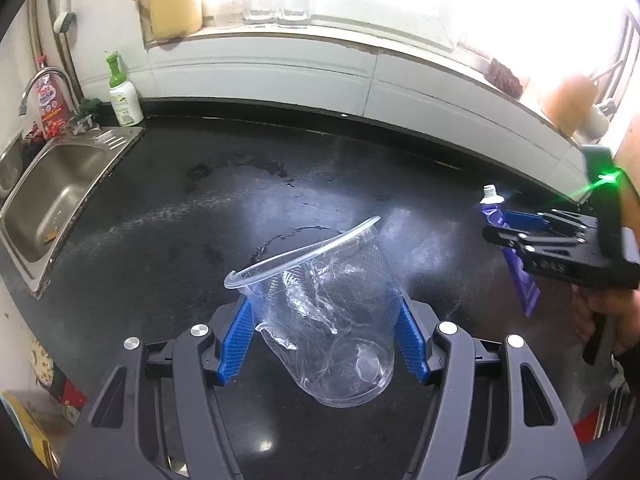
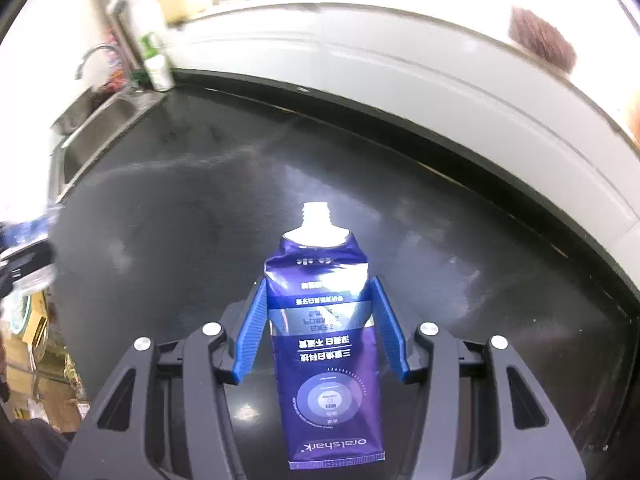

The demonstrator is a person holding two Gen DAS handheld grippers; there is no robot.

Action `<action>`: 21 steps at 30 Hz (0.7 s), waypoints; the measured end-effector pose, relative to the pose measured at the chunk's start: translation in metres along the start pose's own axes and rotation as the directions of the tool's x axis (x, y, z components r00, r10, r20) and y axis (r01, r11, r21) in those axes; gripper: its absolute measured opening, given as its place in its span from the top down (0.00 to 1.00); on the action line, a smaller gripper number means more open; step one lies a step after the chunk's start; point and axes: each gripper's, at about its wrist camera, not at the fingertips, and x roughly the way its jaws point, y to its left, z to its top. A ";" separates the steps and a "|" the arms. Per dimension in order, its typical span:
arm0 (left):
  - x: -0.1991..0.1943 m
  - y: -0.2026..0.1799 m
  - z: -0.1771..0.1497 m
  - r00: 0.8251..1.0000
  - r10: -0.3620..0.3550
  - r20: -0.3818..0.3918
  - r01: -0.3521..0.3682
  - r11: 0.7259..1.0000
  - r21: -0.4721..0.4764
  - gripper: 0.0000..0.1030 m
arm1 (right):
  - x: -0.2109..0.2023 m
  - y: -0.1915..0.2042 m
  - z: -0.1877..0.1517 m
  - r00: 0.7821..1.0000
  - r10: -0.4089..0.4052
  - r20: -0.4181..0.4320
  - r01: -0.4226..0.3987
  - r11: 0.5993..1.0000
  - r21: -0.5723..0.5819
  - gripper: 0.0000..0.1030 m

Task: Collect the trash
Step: 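Lift the clear cup with left tool while right tool lifts the toothpaste tube, then carry cup and toothpaste tube to the black bin and open both tools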

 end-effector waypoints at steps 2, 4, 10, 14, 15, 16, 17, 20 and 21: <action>-0.006 0.004 -0.003 1.000 0.007 0.008 -0.008 1.000 0.002 0.40 | -0.017 0.021 -0.002 0.999 0.030 0.015 -0.030 0.999 -0.025 0.50; -0.012 0.009 -0.007 1.000 0.016 0.016 -0.016 1.000 0.005 0.40 | -0.030 0.049 0.004 0.997 0.066 0.026 -0.064 0.996 -0.060 0.50; -0.043 0.043 -0.028 0.997 0.063 0.047 -0.062 0.998 -0.022 0.40 | -0.048 0.134 0.018 0.985 0.167 0.032 -0.159 0.973 -0.167 0.50; -0.071 0.082 -0.052 0.990 0.126 0.064 -0.120 0.989 -0.081 0.40 | -0.052 0.193 0.025 0.973 0.231 0.019 -0.220 0.945 -0.241 0.50; -0.076 0.090 -0.057 0.988 0.139 0.065 -0.133 0.987 -0.096 0.40 | -0.052 0.206 0.026 0.969 0.247 0.011 -0.235 0.937 -0.259 0.50; -0.084 0.102 -0.065 0.985 0.160 0.066 -0.151 0.982 -0.116 0.40 | -0.053 0.221 0.027 0.965 0.261 0.005 -0.250 0.928 -0.277 0.50; -0.088 0.109 -0.070 0.983 0.174 0.066 -0.164 0.978 -0.132 0.40 | -0.052 0.233 0.028 0.962 0.273 -0.001 -0.261 0.920 -0.293 0.50; -0.108 0.145 -0.095 0.973 0.226 0.057 -0.209 0.955 -0.212 0.40 | -0.048 0.279 0.031 0.950 0.310 -0.030 -0.301 0.886 -0.353 0.50; -0.113 0.154 -0.102 0.970 0.239 0.052 -0.221 0.947 -0.232 0.40 | -0.046 0.290 0.032 0.947 0.318 -0.036 -0.309 0.878 -0.366 0.50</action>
